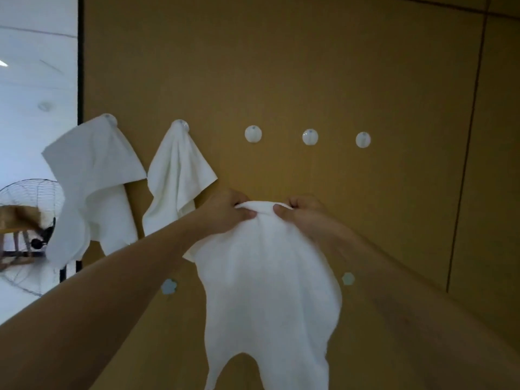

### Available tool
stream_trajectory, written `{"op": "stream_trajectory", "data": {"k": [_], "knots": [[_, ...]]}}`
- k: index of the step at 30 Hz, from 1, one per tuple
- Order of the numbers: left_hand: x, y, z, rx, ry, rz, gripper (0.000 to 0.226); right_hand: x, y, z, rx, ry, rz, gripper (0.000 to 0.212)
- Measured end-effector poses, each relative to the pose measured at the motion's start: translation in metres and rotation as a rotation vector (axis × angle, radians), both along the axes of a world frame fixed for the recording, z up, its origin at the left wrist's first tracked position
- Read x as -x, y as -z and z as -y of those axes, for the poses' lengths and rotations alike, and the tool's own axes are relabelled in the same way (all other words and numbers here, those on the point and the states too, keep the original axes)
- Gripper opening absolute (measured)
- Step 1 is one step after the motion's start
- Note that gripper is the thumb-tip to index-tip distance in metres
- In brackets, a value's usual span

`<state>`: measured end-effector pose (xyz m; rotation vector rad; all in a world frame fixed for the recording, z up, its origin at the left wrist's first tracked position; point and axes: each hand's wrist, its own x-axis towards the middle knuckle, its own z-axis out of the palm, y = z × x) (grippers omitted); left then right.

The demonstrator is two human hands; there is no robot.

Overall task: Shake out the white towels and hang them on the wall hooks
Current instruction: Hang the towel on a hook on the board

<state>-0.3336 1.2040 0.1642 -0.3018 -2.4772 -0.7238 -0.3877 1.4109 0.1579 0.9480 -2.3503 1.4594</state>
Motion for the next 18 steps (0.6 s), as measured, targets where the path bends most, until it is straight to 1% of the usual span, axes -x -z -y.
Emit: {"op": "stream_trajectory", "data": {"k": [3, 7, 9, 11, 13, 15, 18], "knots": [[0.042, -0.021, 0.025, -0.009, -0.006, -0.06, 0.019, 0.051, -0.013, 0.023, 0.084, 0.001, -0.076, 0.027], [0.097, -0.059, 0.052, -0.176, 0.062, -0.158, 0.025, 0.112, -0.053, 0.056, 0.132, 0.096, -0.284, 0.029], [0.122, -0.083, 0.065, -0.216, 0.069, -0.221, 0.027, 0.139, -0.081, 0.069, 0.116, 0.155, -0.37, 0.03], [0.149, -0.108, 0.075, -0.236, 0.031, -0.338, 0.019, 0.163, -0.111, 0.083, 0.105, 0.197, -0.453, 0.029], [0.173, -0.131, 0.08, -0.277, -0.055, -0.481, 0.008, 0.183, -0.137, 0.094, 0.104, 0.245, -0.55, 0.03], [0.19, -0.148, 0.082, -0.251, -0.137, -0.598, 0.004, 0.2, -0.157, 0.102, 0.12, 0.293, -0.619, 0.027], [0.213, -0.159, 0.084, -0.087, -0.178, -0.682, 0.005, 0.222, -0.17, 0.11, 0.21, 0.282, -0.663, 0.016]]}}
